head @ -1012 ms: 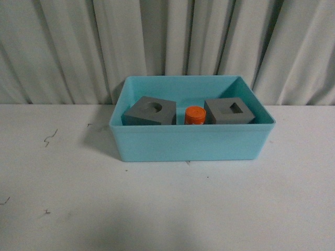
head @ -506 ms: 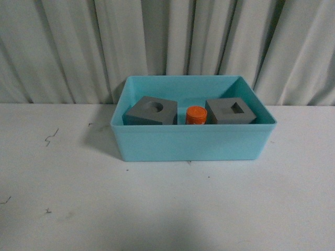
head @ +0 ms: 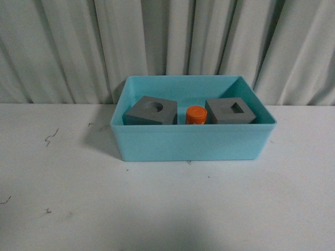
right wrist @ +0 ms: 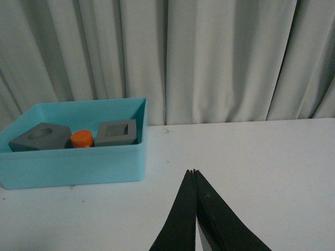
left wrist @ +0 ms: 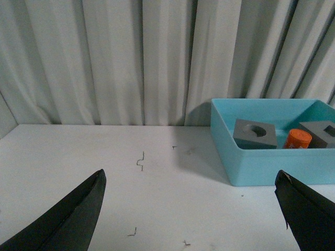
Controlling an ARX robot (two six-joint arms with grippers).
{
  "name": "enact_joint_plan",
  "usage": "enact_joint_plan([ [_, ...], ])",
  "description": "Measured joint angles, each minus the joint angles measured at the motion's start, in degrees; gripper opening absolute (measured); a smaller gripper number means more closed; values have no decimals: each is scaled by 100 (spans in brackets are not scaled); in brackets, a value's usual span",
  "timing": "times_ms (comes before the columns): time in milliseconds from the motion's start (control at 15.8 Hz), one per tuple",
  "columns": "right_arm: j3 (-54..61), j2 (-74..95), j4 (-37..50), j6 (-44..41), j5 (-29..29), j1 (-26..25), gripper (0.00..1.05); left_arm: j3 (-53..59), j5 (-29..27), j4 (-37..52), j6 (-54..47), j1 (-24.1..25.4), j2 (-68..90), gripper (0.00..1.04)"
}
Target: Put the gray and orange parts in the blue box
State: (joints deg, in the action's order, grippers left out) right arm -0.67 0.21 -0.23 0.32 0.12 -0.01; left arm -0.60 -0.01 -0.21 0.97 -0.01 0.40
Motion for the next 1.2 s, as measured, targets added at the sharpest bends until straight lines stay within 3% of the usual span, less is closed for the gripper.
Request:
enact_joint_plan([
  [190,0,0,0,-2,0,0,2,0,0,-2,0,0,0,98],
  [506,0,0,0,-2,0,0,55,0,0,-2,0,0,0,98],
  [696,0,0,0,-2,0,0,94,0,0,-2,0,0,0,98],
  [759,0,0,0,0,0,0,100,0,0,0,0,0,0,98],
  [1201,0,0,0,0,0,0,98,0,0,-2,0,0,0,98],
])
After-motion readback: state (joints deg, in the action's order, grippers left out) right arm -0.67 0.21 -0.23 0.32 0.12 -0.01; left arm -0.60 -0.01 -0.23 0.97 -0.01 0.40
